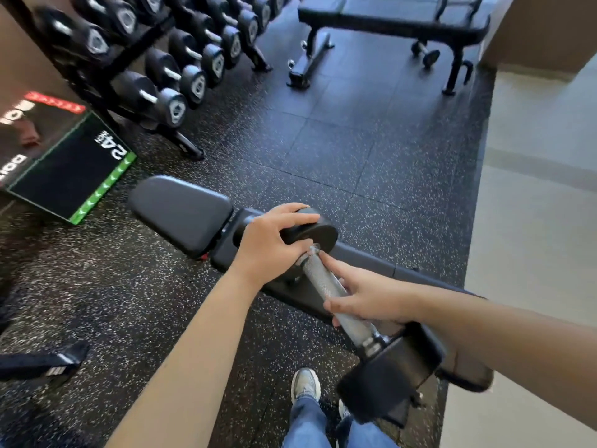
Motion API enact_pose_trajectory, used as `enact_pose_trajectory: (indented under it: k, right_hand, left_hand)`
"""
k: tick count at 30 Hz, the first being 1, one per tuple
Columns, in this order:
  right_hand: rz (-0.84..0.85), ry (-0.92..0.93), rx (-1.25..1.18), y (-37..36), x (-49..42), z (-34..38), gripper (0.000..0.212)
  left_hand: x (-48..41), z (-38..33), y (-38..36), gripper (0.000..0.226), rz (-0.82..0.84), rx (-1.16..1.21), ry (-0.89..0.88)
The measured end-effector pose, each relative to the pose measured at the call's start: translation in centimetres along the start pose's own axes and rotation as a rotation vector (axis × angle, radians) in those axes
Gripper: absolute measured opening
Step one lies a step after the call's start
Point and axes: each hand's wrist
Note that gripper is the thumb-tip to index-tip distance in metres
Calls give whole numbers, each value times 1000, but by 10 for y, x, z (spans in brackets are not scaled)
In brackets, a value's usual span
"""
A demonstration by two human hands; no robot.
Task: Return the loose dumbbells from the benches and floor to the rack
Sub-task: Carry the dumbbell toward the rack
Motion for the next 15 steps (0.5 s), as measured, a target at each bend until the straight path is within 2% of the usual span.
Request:
enact_pose_trajectory:
  k: [7,15]
  right_hand:
    - [67,103,201,-16,21,80,85]
    - [34,164,280,-70,-12,156,83]
  left_hand:
    - [50,-35,70,42,-173,-13,7]
    - [118,-8,150,41,-371,-49,25]
Point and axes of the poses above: each hand's wrist, its own x-axis away from the middle knuckle, its own y-axis out of the back of the hand, z = x × y, and after that the axes turned 8 degrees about z, right-handed
